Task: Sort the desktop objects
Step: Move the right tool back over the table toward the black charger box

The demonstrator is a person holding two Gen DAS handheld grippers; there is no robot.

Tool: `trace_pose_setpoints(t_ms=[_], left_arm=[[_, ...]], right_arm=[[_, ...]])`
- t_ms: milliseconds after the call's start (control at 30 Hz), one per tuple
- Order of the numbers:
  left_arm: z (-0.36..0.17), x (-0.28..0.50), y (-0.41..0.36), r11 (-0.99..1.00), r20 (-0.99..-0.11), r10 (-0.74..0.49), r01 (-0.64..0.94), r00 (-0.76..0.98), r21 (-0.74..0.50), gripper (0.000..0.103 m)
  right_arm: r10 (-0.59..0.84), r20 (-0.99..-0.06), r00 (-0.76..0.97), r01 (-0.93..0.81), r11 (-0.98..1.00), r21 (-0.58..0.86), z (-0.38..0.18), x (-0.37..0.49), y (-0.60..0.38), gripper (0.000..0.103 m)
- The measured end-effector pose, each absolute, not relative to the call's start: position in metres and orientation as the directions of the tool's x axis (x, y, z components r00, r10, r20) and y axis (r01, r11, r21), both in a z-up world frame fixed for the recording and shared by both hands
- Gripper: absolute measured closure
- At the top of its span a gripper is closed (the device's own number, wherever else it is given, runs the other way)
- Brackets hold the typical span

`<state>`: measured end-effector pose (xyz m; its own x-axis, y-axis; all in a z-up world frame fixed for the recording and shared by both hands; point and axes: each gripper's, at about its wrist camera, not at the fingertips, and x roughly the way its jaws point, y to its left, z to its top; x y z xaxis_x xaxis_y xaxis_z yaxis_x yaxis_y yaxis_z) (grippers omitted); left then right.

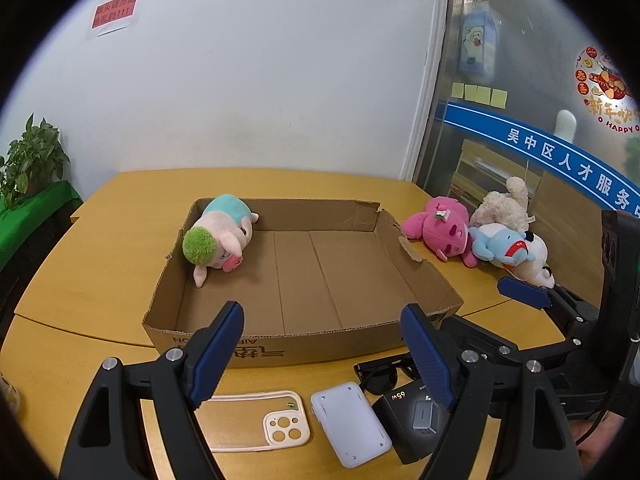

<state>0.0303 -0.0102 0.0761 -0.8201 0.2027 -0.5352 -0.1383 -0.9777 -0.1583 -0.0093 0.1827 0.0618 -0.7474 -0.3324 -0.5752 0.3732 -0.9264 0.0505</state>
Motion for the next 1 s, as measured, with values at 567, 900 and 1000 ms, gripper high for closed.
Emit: trace_pose_setpoints(t_ms=[567, 900, 1000], left_arm=[[0.036, 0.029, -0.028, -0.93, -0.586, 0.354, -0.208, -0.729, -0.302, 0.022], [-0.044, 0.03, 0.022, -0.792, -0.644, 0.611, -0.343, -0.461, -0.506, 0.022], [-0.062, 0.014, 0.045, -0.75, -0.642, 0.662, -0.339, -0.387, -0.568, 0.023]], right_arm=[[-0.495, -0.643, -0.585, 0.542, -0.828, 0.144, 0.014, 0.002, 0.204, 0.0], [-0.517, -0.773, -0.368, 0.615, -0.758, 0.215, -0.061, 0.022, 0.265, 0.0], [-0.527, -0.784, -0.328, 0.626, -0.743, 0.237, -0.075, 0.015, 0.263, 0.0]])
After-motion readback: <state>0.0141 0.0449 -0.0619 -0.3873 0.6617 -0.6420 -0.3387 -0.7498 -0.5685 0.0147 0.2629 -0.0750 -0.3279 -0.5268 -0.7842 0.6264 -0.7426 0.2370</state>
